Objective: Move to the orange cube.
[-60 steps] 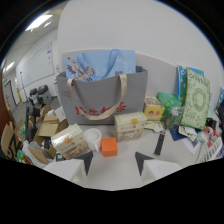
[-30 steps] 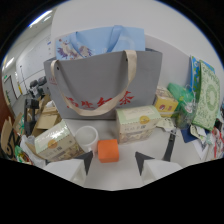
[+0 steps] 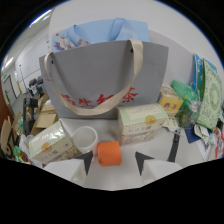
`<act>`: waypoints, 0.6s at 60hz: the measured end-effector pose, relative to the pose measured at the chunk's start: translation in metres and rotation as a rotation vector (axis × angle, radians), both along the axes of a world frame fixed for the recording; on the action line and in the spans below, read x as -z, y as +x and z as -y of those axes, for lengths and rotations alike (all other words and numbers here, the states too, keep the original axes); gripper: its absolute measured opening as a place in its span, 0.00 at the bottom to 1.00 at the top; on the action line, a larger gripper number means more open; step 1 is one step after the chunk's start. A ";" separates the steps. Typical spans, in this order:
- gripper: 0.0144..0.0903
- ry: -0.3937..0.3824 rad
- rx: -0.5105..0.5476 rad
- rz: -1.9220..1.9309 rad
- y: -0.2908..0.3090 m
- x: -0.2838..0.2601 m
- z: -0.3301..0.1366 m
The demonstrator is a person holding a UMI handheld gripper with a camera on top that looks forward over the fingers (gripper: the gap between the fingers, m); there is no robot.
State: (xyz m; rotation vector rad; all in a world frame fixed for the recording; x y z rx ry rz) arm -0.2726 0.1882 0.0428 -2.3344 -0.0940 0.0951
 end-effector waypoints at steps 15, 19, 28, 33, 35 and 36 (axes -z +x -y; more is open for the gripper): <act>0.91 -0.012 0.001 -0.001 -0.003 0.006 -0.002; 0.91 -0.010 0.001 0.001 -0.002 0.006 -0.004; 0.92 -0.015 0.004 0.006 0.000 0.008 -0.004; 0.91 -0.014 0.001 0.005 0.000 0.008 -0.005; 0.91 -0.015 0.000 0.004 -0.001 0.008 -0.004; 0.91 -0.016 0.000 0.003 -0.001 0.009 -0.004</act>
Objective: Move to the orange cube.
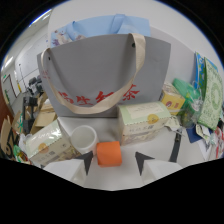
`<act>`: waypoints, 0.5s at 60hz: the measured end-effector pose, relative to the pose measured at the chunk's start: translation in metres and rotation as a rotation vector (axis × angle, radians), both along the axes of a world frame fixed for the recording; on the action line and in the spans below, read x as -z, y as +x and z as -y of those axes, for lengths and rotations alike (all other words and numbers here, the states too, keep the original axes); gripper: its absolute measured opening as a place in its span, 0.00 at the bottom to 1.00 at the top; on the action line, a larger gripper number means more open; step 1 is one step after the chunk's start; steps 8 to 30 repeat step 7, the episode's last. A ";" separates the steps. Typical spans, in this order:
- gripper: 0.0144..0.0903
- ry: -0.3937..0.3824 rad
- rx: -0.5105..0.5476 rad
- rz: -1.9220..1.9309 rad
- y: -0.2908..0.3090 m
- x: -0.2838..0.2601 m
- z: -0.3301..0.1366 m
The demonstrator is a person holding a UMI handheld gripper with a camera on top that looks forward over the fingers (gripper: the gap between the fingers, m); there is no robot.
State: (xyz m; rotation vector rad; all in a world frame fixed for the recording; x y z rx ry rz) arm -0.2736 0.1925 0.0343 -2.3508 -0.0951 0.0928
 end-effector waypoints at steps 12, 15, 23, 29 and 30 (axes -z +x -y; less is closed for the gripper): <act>0.92 -0.003 -0.001 -0.006 0.000 0.000 -0.001; 0.92 -0.003 -0.001 -0.006 0.000 0.000 -0.001; 0.92 -0.003 -0.001 -0.006 0.000 0.000 -0.001; 0.92 -0.003 -0.001 -0.006 0.000 0.000 -0.001; 0.92 -0.003 -0.001 -0.006 0.000 0.000 -0.001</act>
